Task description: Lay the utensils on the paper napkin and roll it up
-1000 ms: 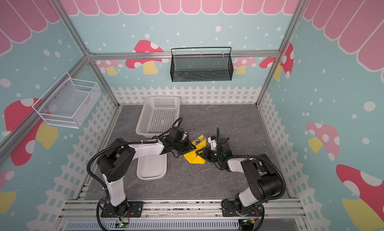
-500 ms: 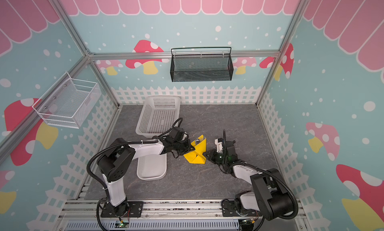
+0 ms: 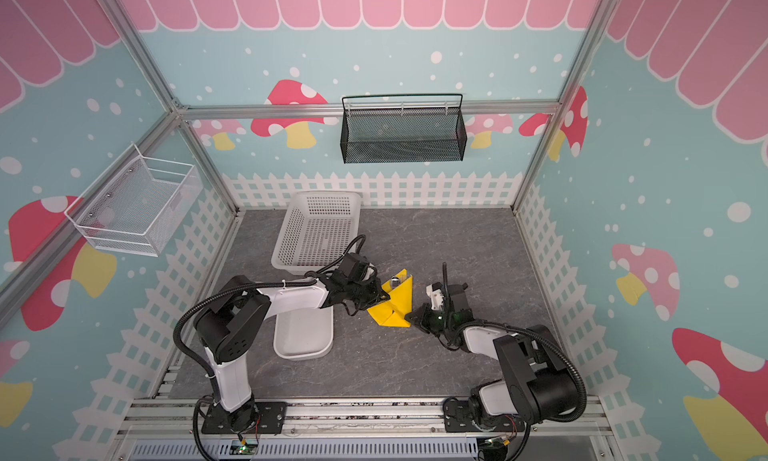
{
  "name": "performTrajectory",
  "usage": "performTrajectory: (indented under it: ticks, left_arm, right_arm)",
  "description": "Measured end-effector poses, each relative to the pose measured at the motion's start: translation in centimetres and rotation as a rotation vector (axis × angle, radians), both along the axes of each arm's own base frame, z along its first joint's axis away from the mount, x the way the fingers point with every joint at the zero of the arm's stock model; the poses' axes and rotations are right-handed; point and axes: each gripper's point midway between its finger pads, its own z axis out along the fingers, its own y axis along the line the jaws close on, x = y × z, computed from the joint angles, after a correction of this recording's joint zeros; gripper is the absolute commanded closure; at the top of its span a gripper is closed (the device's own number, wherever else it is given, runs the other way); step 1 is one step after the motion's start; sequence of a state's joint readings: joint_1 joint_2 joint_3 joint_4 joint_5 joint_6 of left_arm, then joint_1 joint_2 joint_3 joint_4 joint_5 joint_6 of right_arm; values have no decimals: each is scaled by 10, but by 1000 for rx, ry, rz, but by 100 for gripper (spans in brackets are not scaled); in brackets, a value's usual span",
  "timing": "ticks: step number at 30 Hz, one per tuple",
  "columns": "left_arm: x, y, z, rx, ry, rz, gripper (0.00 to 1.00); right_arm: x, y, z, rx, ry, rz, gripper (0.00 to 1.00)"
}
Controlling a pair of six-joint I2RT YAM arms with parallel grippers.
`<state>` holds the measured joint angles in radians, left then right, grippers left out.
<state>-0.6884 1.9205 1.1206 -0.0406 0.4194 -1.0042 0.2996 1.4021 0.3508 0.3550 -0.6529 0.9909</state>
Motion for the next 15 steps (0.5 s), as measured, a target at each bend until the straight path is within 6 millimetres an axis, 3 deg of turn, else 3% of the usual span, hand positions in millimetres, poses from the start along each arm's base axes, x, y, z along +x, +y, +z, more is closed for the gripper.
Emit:
performTrajectory:
  ticks: [9, 15]
  left_arm:
    - [-1, 5, -5, 30, -6, -6, 96]
    - [-2, 6, -7, 43, -13, -17, 97]
  right_arm:
    - [-7, 0, -6, -24, 16, 23, 81]
    - [-2, -9, 6, -66, -37, -23, 83]
